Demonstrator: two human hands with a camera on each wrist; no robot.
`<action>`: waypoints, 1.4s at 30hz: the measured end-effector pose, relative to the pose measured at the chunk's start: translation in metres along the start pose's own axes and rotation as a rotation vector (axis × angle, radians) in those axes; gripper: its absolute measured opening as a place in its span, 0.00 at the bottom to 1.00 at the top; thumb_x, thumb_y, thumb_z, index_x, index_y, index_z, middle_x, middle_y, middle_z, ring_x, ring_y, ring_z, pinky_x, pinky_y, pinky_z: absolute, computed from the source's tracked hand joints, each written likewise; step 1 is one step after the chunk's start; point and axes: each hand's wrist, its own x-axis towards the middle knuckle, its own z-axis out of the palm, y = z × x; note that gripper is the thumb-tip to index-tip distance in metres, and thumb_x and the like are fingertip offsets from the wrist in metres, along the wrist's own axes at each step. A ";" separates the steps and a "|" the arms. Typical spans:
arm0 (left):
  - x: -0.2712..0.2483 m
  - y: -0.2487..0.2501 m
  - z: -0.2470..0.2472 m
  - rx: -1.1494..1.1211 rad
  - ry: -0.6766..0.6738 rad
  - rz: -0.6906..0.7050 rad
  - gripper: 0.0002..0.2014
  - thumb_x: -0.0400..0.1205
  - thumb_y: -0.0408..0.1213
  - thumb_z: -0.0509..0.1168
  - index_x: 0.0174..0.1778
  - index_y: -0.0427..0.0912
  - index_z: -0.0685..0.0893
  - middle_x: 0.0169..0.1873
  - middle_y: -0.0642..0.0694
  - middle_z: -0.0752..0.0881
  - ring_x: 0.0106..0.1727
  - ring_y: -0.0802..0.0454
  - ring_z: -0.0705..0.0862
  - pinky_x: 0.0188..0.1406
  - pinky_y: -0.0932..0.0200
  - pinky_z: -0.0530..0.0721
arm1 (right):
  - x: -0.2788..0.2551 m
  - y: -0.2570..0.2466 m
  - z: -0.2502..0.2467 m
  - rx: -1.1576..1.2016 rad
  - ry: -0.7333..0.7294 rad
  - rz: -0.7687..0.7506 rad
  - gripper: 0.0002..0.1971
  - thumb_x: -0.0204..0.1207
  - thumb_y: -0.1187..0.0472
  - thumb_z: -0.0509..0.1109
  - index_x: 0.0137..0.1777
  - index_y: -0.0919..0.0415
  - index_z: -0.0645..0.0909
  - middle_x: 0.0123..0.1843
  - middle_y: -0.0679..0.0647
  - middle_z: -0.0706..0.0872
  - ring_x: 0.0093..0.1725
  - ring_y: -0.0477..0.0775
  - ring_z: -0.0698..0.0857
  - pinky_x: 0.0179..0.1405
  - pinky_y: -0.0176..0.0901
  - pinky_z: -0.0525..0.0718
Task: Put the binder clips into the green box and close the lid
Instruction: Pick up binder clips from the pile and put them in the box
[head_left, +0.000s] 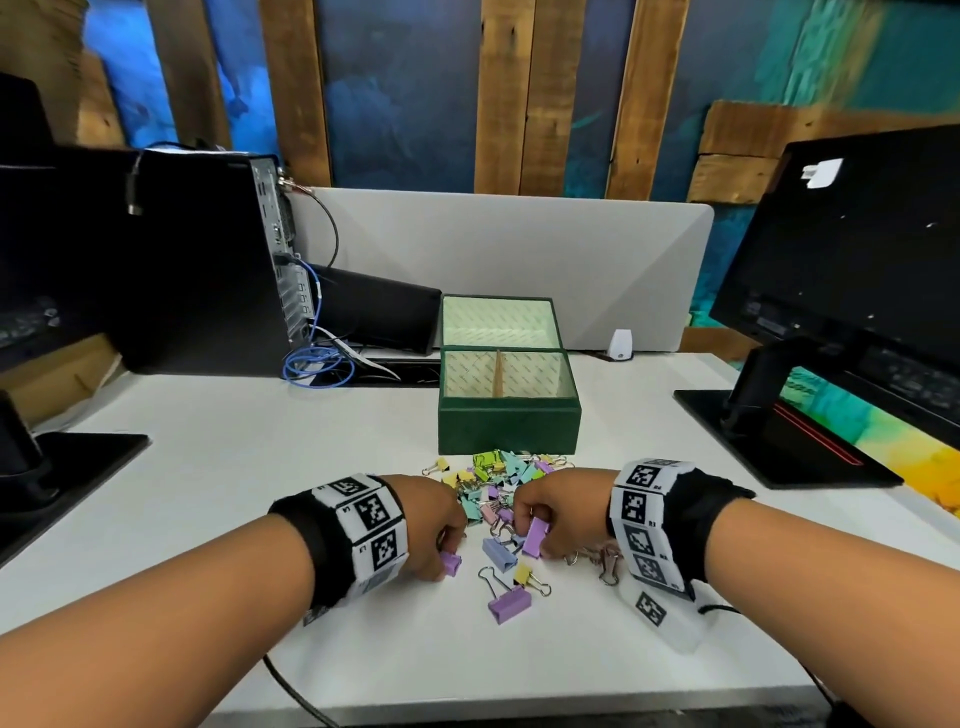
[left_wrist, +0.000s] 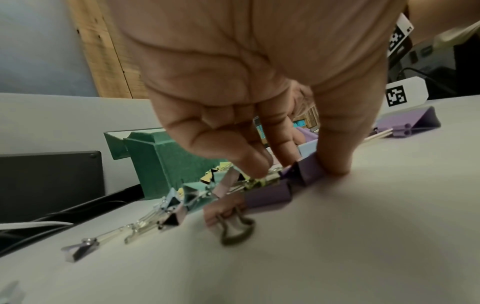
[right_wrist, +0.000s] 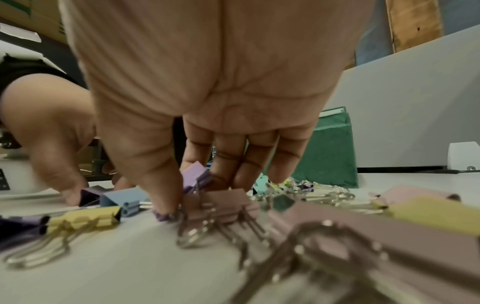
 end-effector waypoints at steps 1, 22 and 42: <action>0.001 -0.001 0.001 -0.007 0.006 0.006 0.11 0.74 0.43 0.69 0.51 0.48 0.85 0.54 0.51 0.82 0.47 0.53 0.76 0.53 0.56 0.81 | 0.000 0.000 0.000 0.006 -0.003 -0.003 0.14 0.72 0.62 0.71 0.56 0.49 0.79 0.35 0.41 0.72 0.40 0.49 0.75 0.30 0.34 0.70; 0.032 -0.067 -0.064 -1.482 0.418 -0.273 0.08 0.84 0.34 0.59 0.39 0.39 0.77 0.41 0.45 0.81 0.41 0.53 0.83 0.43 0.61 0.80 | 0.055 0.009 -0.109 1.136 0.462 0.171 0.11 0.77 0.78 0.63 0.39 0.62 0.75 0.38 0.61 0.81 0.33 0.53 0.83 0.30 0.34 0.87; 0.054 -0.057 -0.058 -0.661 0.442 -0.230 0.17 0.78 0.50 0.67 0.62 0.54 0.80 0.62 0.50 0.83 0.62 0.50 0.82 0.64 0.56 0.78 | -0.023 0.061 -0.047 0.117 0.115 0.177 0.11 0.76 0.60 0.66 0.54 0.44 0.79 0.53 0.47 0.86 0.50 0.48 0.81 0.64 0.44 0.79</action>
